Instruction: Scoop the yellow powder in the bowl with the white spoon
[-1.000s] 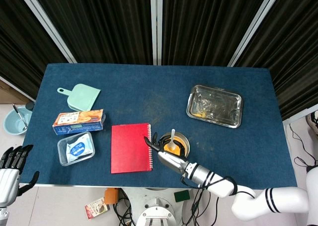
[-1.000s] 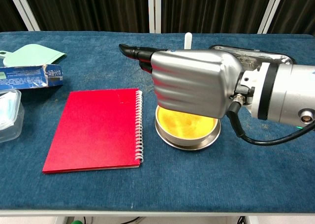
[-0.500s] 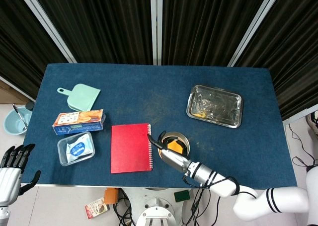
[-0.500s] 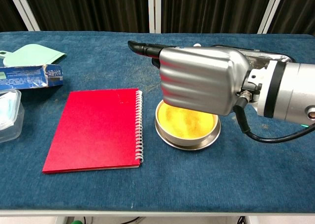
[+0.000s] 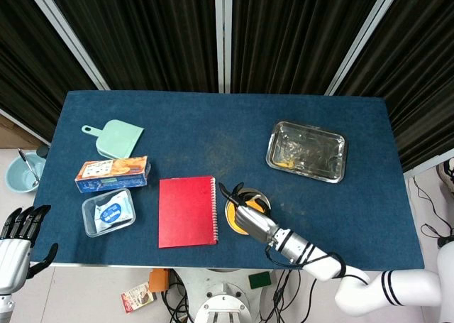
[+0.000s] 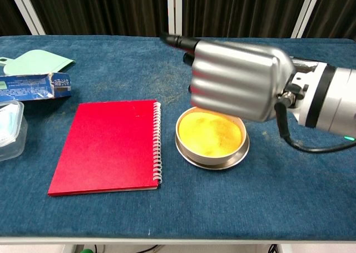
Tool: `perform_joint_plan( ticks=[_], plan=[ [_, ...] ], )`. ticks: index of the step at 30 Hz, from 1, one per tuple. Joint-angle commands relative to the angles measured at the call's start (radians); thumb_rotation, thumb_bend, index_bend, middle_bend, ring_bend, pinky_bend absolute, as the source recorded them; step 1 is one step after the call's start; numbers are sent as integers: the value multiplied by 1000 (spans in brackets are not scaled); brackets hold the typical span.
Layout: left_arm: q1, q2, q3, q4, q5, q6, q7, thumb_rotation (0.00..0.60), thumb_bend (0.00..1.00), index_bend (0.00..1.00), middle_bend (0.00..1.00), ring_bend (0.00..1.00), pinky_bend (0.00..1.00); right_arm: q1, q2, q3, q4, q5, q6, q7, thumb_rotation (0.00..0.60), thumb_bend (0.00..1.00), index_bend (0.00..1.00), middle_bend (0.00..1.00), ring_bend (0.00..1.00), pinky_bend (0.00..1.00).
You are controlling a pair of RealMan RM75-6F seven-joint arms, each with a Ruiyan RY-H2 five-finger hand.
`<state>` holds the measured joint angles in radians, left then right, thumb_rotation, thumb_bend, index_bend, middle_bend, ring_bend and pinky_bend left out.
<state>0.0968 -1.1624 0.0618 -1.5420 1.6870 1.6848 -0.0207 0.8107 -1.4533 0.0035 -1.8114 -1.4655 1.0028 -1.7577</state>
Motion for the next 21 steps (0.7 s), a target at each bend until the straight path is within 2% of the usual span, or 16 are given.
perform_joint_plan(
  ticks=[1,6,10,14,21],
  plan=[
    [-2,0,-1,0,1,-2,-1,600,332,73,112,71,74,-39,-13,50,53,-2,94,140,600,446,912,622,337,0],
    [-8,-4,-2,6,-1,-10,-7,600,332,73,113,71,73,-91,10,150,98,63,210,371,600,445,911,619,337,0],
    [-12,-10,-4,12,-9,-20,-15,600,332,73,112,72,73,-123,16,222,156,171,238,563,600,445,908,616,335,0],
    [-18,-17,-4,16,-10,-28,-18,600,332,73,112,72,74,-121,-27,288,280,339,162,770,600,438,907,599,330,0],
    [-15,-16,-1,12,-18,-33,-15,600,332,73,113,72,74,-58,-155,361,552,553,-13,992,600,437,887,568,326,0]
  ],
)
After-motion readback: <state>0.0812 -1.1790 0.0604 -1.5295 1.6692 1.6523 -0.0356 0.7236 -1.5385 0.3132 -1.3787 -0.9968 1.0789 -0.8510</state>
